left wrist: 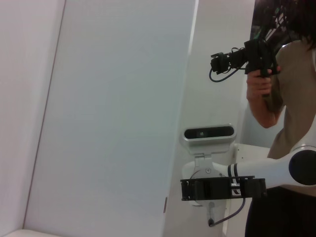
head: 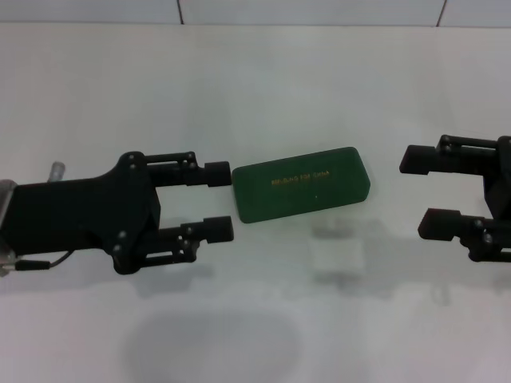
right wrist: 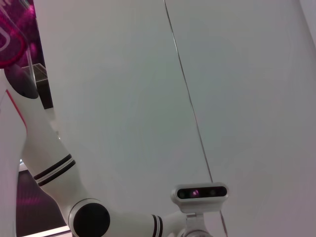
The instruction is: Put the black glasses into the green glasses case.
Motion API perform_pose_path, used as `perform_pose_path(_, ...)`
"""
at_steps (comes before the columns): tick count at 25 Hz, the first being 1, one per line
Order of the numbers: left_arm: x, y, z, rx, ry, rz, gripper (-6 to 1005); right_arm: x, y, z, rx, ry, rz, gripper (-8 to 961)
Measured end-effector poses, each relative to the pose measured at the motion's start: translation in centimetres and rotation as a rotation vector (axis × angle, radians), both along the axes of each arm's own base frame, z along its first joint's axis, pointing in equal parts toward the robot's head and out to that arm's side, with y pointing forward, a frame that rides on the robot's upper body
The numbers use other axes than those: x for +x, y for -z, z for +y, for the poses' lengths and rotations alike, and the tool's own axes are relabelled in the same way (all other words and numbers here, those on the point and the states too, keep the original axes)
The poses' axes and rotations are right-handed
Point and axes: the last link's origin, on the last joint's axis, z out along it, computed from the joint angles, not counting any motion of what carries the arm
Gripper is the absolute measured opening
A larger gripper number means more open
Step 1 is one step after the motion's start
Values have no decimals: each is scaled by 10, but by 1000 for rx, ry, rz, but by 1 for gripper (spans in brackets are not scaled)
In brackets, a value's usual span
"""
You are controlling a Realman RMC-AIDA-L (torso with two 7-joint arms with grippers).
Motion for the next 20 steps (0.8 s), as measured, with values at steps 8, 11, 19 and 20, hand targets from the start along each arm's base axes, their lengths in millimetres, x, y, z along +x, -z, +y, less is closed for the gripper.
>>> perform_pose_path(8, -1, 6, -5, -19, -16, -13, 613, 3, 5, -4, -21, 8, -1, 658)
perform_pose_path(11, -2, 6, -5, -19, -17, -15, 613, 5, 7, -5, -32, 23, 5, 658)
perform_pose_path(19, -2, 5, -5, -17, -19, -15, 613, 7, 9, -5, -35, 34, 10, 658)
perform_pose_path(20, -3, 5, -5, -18, -21, -15, 613, 7, 9, -5, -33, 33, 10, 658)
